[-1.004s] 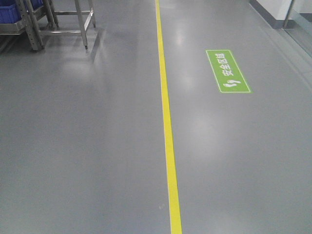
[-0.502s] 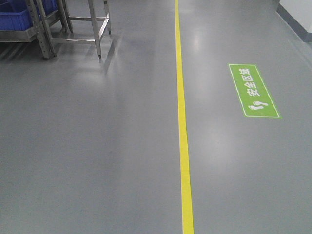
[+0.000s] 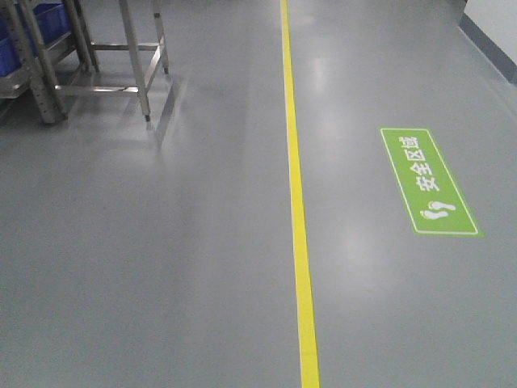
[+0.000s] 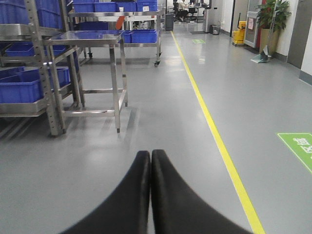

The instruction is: Pour parts from conveyor to right shelf

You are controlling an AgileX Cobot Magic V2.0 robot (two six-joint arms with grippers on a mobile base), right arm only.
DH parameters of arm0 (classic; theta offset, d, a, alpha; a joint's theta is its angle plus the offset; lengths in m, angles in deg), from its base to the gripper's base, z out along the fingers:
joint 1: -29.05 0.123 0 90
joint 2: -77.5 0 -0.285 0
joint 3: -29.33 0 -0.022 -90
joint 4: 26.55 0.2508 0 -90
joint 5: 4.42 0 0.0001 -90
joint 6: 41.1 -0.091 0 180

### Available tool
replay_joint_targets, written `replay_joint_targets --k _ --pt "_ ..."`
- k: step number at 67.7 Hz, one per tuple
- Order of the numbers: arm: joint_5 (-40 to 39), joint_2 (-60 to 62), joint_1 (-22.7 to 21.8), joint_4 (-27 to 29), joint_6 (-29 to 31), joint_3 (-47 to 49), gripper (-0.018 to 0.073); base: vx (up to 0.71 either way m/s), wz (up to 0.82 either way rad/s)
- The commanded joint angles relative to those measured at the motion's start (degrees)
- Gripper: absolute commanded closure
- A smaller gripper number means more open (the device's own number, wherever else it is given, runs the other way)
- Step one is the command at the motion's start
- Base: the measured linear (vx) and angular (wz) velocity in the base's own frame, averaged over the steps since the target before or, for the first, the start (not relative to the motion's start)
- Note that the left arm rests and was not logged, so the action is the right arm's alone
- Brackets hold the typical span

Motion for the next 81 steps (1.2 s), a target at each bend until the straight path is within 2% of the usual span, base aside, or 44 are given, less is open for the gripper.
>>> replay_joint_targets --k 1,81 --pt "-4.3 -0.5 0.1 -0.3 0.3 1.5 0.0565 0.67 -0.11" --pt "-4.3 -0.5 0.1 -0.3 0.3 1.5 0.0565 0.76 -0.04"
